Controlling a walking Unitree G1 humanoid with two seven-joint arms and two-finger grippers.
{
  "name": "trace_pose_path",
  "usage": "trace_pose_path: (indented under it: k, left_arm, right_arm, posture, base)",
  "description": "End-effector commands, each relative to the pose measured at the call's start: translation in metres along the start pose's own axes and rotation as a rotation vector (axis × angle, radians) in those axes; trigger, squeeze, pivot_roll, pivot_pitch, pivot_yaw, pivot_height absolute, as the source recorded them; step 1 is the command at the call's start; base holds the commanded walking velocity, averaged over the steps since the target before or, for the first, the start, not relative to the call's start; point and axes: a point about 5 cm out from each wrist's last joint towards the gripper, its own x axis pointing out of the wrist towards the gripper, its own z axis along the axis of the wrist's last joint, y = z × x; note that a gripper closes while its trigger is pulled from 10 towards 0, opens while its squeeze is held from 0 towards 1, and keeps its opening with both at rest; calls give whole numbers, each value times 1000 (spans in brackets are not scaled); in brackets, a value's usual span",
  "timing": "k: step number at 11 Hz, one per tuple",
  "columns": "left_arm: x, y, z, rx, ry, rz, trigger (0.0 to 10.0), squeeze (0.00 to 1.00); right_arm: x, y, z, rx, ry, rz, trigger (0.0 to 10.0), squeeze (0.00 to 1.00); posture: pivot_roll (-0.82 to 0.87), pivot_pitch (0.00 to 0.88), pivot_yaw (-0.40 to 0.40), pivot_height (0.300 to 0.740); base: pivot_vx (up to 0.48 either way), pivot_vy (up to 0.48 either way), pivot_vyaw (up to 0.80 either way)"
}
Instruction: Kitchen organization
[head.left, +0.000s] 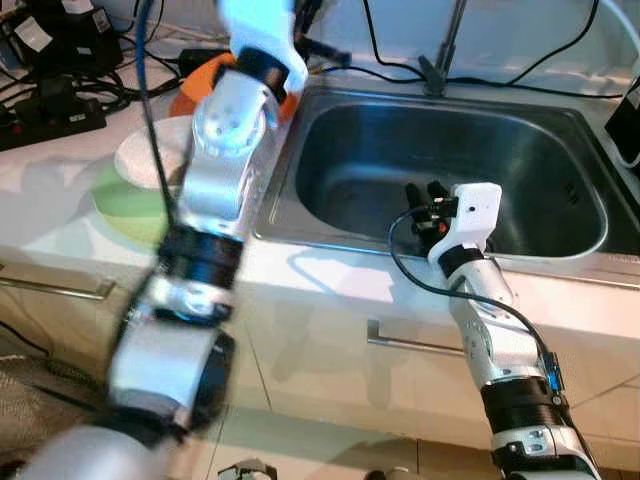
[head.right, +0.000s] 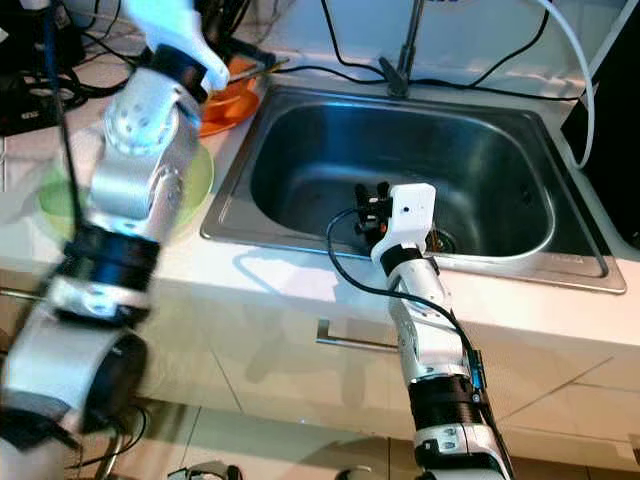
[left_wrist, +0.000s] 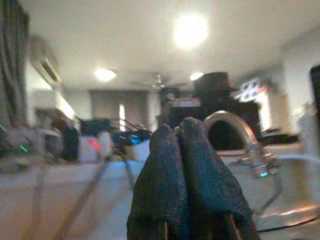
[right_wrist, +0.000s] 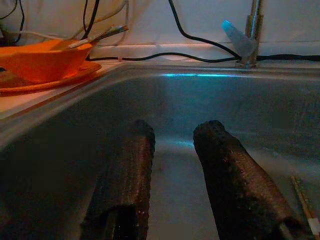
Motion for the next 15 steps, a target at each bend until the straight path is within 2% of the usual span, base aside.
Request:
trace_pose_path:
  k: [1,2,5,6,8,11,14,15]
  left_arm:
    - [-3,2,3,-65,-13,5,10000,0]
    - [-8,2,-1,-141,-1,12,10000,0]
    - [-34,5,-27,-453,50,99,10000,0]
    - [-40,8,-31,-534,51,128,10000,0]
    - [-48,14,-33,-642,18,183,10000,0]
    - [-54,10,-36,-717,18,191,10000,0]
    - [-64,-2,-53,-752,81,203,10000,0]
    - [-65,-1,-53,-763,75,214,10000,0]
  right_arm:
    - [-1,0,-4,17,14,-8,10000,0]
    - [-1,0,-4,17,14,-6,10000,0]
    - [0,-1,0,7,7,3,10000,0]
    - [0,-1,1,6,5,4,10000,0]
    - [1,2,1,8,1,17,10000,0]
    - [2,-3,5,0,-10,9,10000,0]
    - [2,-10,7,-11,-10,-2,10000,0]
    - [2,-11,8,-14,-10,-5,10000,0]
  posture:
    - [22,42,14,740]
    - [23,43,13,740]
    - [13,44,14,740]
    - [13,44,14,740]
    - [15,37,15,740]
    - [-1,20,22,740]
    - [-2,18,24,740]
    - [-2,23,22,740]
  base:
    - [0,0,0]
    - [0,0,0]
    - [0,0,0]
    - [0,0,0]
    - [0,0,0]
    - [0,0,0]
    - [0,0,0]
    - [0,0,0]
